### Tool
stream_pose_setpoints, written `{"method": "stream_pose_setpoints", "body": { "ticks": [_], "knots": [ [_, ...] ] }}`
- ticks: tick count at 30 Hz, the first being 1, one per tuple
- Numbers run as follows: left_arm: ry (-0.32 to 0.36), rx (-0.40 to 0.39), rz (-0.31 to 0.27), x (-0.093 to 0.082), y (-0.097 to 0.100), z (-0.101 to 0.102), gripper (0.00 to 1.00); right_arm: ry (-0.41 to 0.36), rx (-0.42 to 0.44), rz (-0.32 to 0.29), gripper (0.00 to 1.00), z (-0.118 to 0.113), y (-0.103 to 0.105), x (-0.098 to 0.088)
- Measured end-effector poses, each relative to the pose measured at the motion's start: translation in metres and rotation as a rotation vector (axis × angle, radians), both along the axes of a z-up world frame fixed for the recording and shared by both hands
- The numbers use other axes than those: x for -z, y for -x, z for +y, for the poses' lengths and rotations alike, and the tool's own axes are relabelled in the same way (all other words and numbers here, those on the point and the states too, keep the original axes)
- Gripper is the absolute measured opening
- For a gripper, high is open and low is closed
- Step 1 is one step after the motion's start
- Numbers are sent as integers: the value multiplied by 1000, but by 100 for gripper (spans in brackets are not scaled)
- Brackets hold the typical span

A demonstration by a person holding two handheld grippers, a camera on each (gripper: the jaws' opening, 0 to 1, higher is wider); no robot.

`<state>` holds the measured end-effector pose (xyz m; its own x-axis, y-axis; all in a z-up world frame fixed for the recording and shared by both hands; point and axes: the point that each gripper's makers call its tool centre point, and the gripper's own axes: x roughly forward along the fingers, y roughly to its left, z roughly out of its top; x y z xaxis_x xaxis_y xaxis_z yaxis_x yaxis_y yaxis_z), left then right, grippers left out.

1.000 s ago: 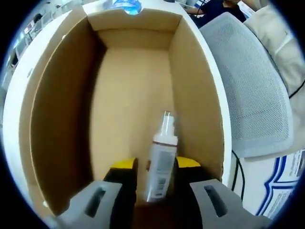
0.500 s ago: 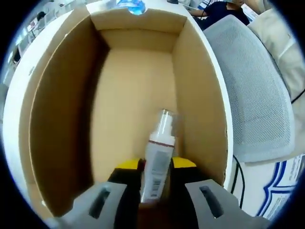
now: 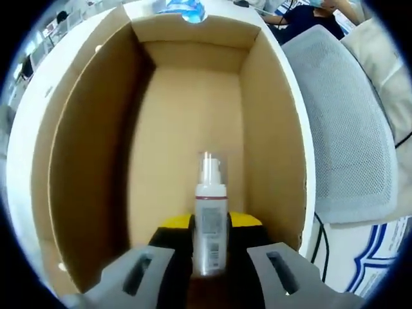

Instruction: Operate the shoe box by opening the lid, removing the specified soft item, and placing it in the target area until the item is outside and the box remains undamaged.

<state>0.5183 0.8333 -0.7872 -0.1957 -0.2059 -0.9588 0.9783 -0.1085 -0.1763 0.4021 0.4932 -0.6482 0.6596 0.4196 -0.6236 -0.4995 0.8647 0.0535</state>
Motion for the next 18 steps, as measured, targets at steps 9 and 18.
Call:
{"method": "stream_pose_setpoints", "body": {
  "ticks": [9,18],
  "knots": [
    [38,3,-36,-21,-1,-9,17,-23,-43,-24,81,15,-5,-6],
    [99,-19,-87,-46,4,-27,17,-27,-88,-51,77,30,-10,-13]
  ]
}}
